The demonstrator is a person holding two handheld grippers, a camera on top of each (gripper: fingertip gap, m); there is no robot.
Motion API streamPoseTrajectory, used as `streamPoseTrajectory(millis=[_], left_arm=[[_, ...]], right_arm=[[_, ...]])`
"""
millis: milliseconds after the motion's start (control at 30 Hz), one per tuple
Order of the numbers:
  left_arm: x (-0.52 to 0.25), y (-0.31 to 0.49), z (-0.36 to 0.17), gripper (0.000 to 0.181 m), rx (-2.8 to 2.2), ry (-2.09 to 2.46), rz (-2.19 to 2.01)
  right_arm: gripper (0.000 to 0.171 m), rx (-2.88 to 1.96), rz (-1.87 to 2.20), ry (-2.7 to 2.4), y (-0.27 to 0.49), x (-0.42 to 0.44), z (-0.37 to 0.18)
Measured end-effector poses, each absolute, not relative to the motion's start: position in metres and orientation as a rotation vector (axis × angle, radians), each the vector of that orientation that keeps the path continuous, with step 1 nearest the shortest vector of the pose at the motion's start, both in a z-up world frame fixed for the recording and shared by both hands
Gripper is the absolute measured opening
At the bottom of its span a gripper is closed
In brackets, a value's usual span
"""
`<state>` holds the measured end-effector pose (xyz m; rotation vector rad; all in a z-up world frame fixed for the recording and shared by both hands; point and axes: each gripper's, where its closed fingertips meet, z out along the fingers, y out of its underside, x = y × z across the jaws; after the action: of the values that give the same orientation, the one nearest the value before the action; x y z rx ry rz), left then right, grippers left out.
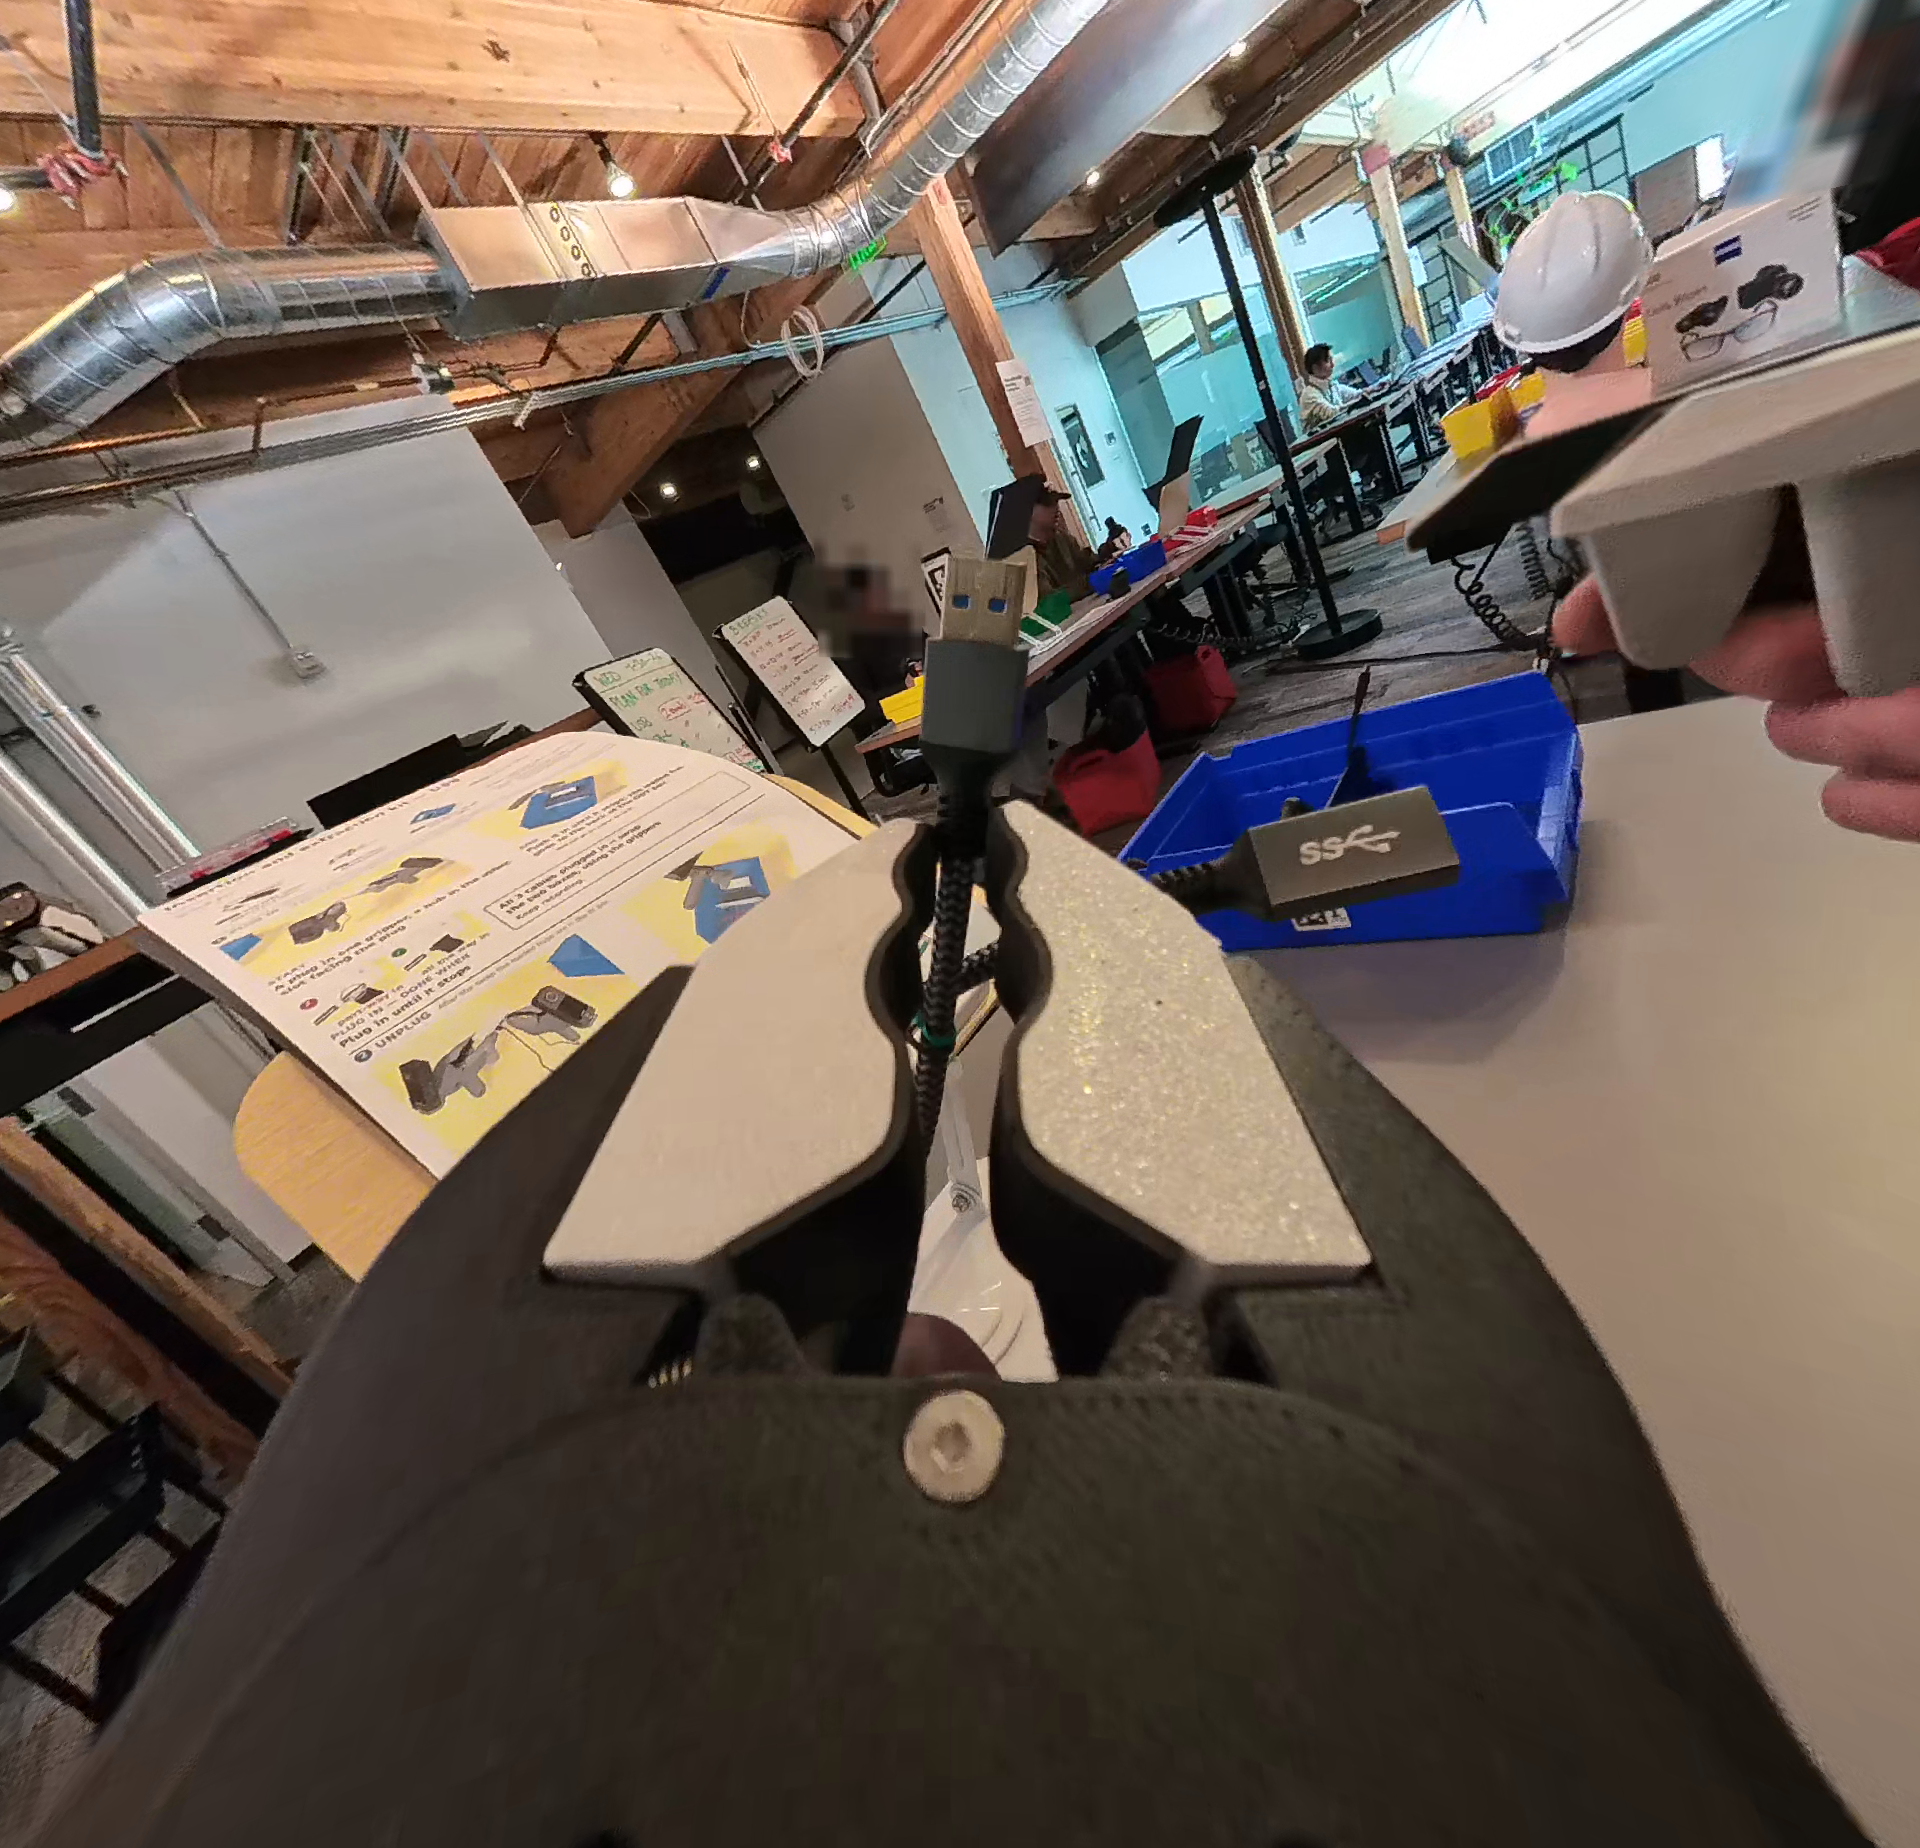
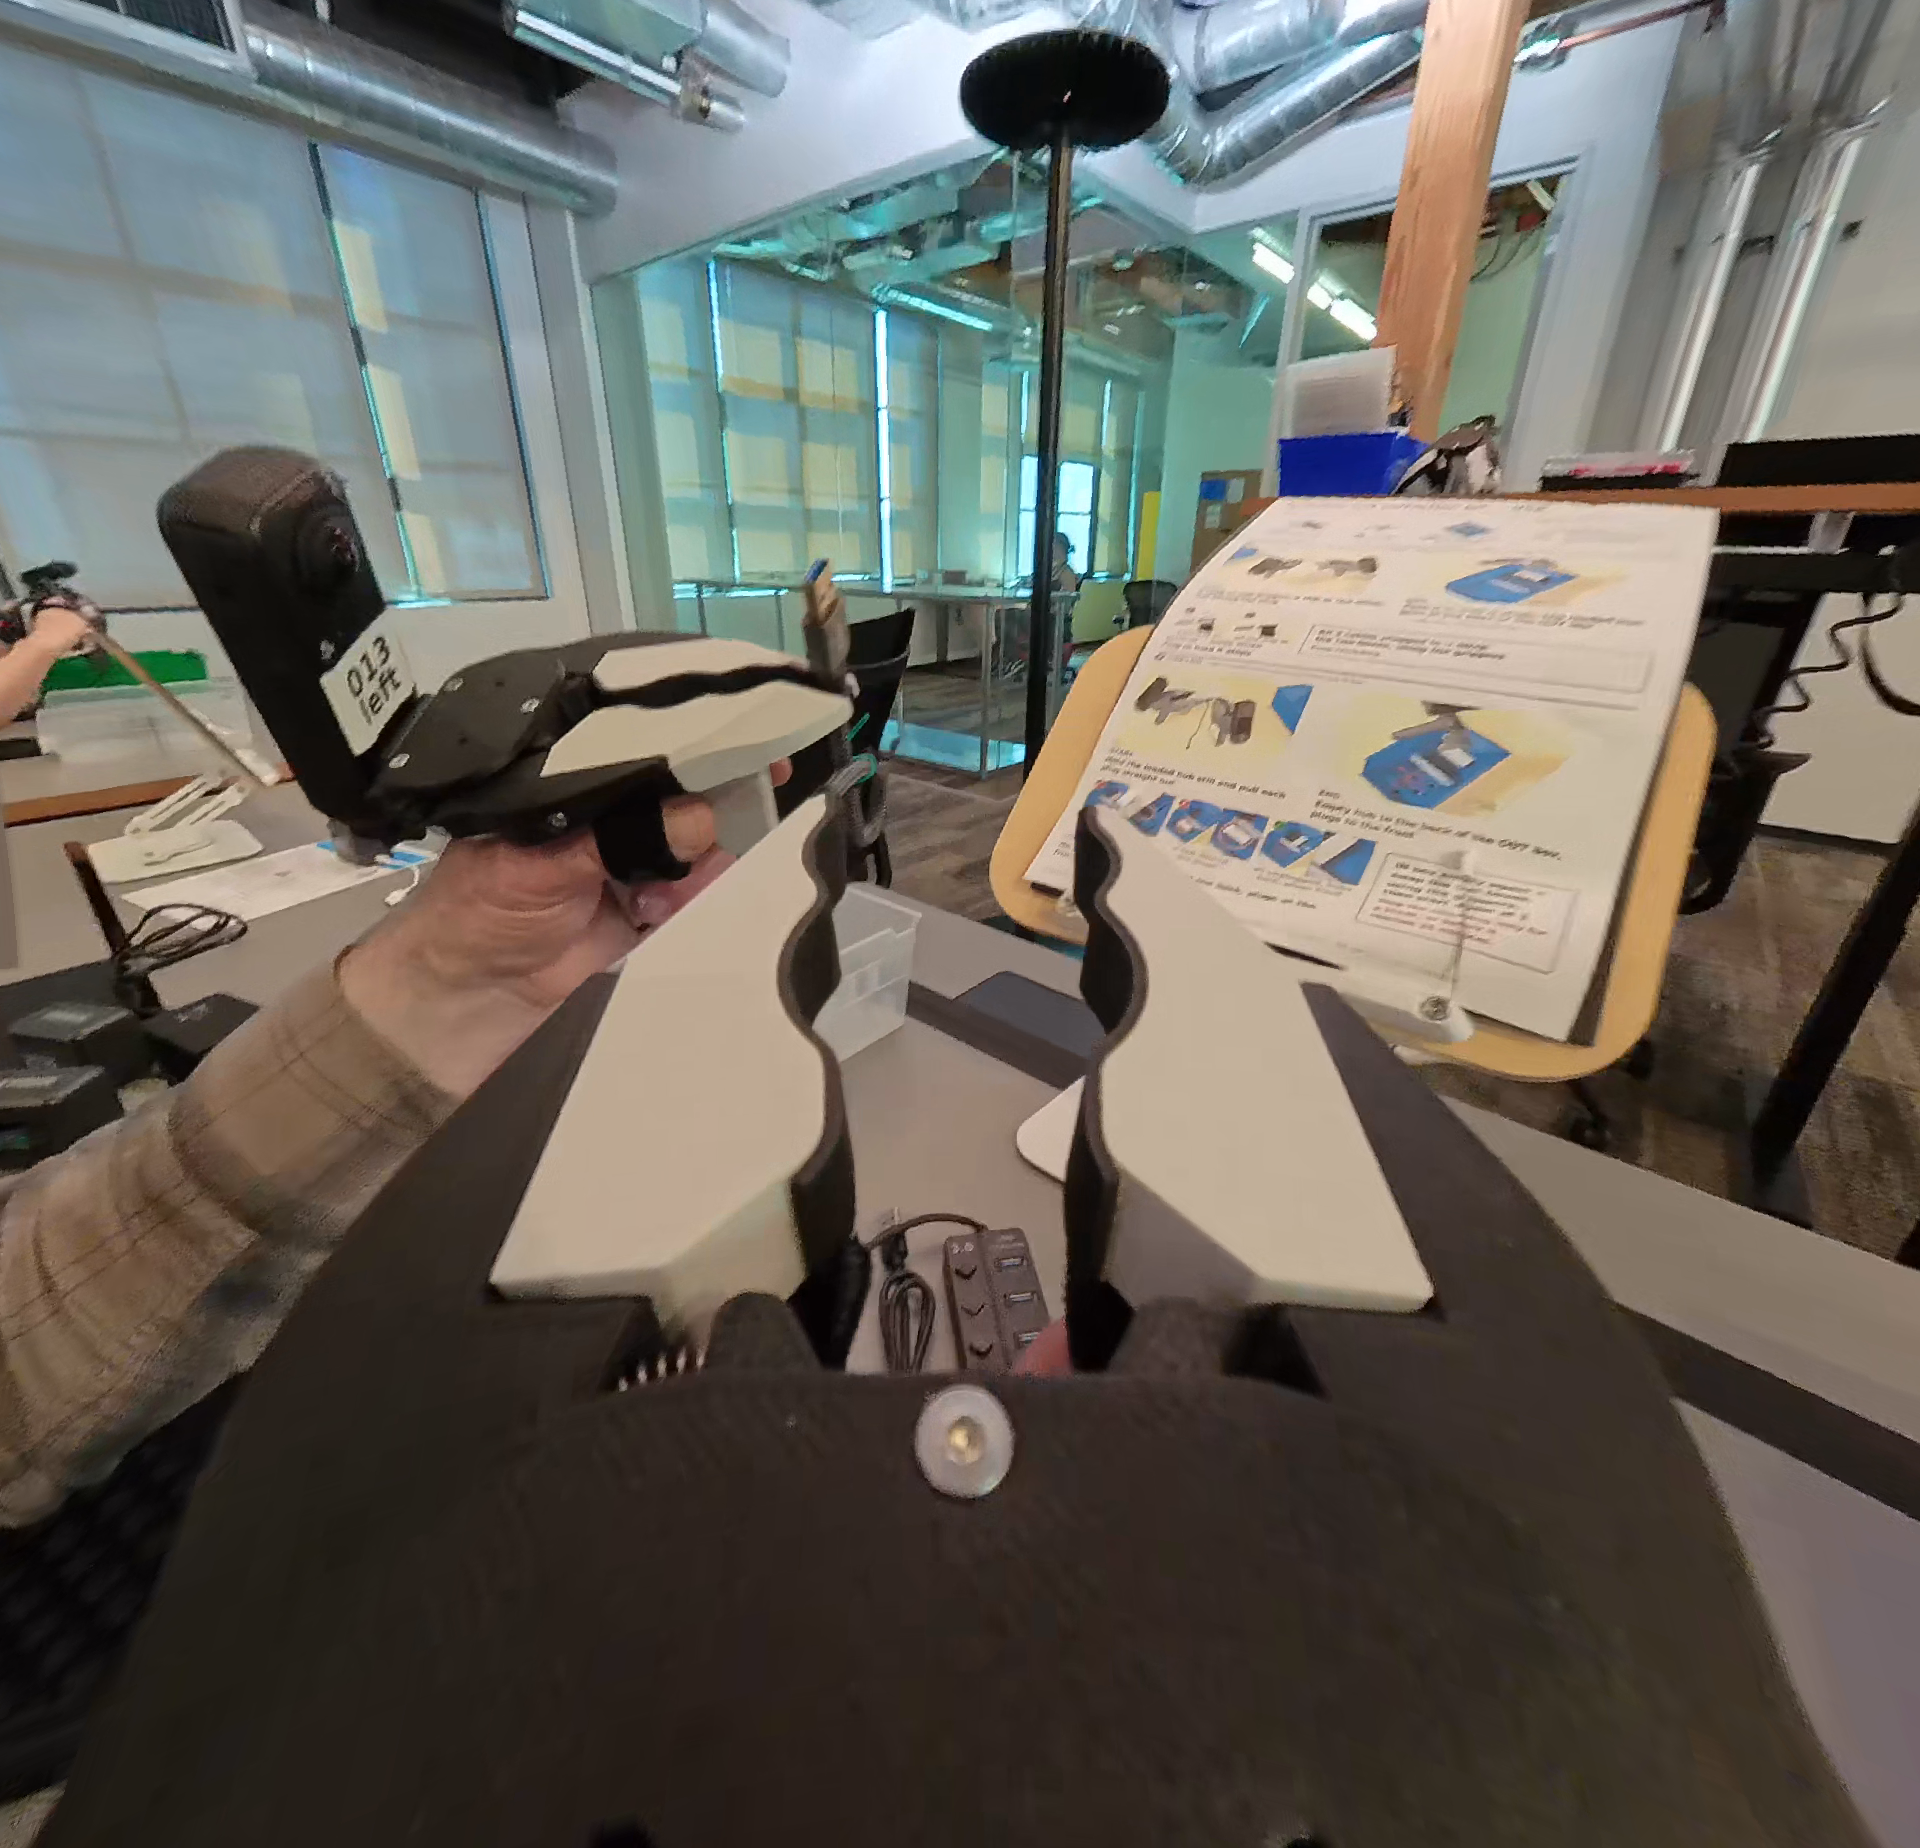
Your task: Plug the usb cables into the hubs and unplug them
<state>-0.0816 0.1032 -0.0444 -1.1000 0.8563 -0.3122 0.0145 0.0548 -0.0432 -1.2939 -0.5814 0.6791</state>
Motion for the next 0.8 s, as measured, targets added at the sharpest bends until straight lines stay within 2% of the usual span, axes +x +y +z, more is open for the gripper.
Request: streamPoseTrajectory(millis=[200, 367, 433, 533, 800], left_arm=[[-0.083, 0.109, -0.045, 0.009, -1.081, 0.831, -0.227], [-0.075, 0.108, -0.053, 0.008, -1.063, 0.898, -0.117], [-0.071, 0.109, -0.060, 0.009, -1.075, 0.957, -0.056], [-0.065, 0.104, -0.070, 0.009, -1.085, 1.059, -0.008], [-0.048, 0.093, -0.103, 0.009, -1.120, 1.308, 0.078]], right_arm=[[0.051, -1.396, 0.821, -0.657, 0.060, -0.026, -0.075], [0.050, -1.343, 0.924, -0.613, 0.064, -0.040, -0.067], [0.040, -1.272, 0.831, -0.645, 0.065, -0.034, -0.053], [0.039, -1.231, 0.630, -0.826, 0.065, -0.033, -0.046], [0.033, -1.099, -0.148, -1.393, 0.075, -0.038, -0.081]])
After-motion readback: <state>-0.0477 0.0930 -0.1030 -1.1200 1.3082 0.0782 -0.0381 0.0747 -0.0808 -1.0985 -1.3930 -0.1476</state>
